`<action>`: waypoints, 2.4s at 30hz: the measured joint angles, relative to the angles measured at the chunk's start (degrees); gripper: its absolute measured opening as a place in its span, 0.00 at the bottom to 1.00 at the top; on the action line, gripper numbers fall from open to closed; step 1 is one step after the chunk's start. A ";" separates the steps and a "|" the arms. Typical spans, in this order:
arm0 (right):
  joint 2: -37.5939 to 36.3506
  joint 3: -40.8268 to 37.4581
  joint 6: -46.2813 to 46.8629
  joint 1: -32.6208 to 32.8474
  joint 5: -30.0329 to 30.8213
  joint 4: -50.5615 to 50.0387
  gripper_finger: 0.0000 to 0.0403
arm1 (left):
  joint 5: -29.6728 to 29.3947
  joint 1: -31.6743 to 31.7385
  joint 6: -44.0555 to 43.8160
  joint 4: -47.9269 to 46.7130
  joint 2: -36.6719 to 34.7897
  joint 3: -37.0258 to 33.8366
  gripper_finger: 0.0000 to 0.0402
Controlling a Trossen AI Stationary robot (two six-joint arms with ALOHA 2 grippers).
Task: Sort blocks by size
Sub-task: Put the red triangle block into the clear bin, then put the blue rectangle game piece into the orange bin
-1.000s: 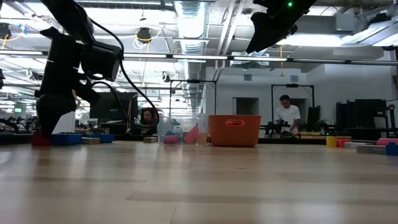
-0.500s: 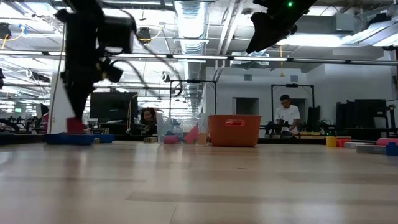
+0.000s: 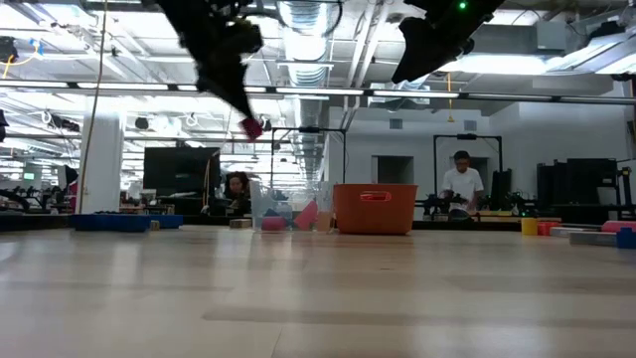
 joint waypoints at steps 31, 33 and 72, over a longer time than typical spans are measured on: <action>0.00 0.02 0.66 0.18 0.07 -2.37 0.65 | 4.56 8.23 25.18 -36.88 14.58 9.71 0.46; -0.02 0.02 0.63 0.17 0.06 -2.40 0.65 | 4.30 7.66 28.79 -37.88 14.53 6.86 0.45; -0.01 0.02 0.22 0.09 0.03 -1.53 0.65 | -2.97 -0.80 43.25 -16.31 14.90 -19.11 0.66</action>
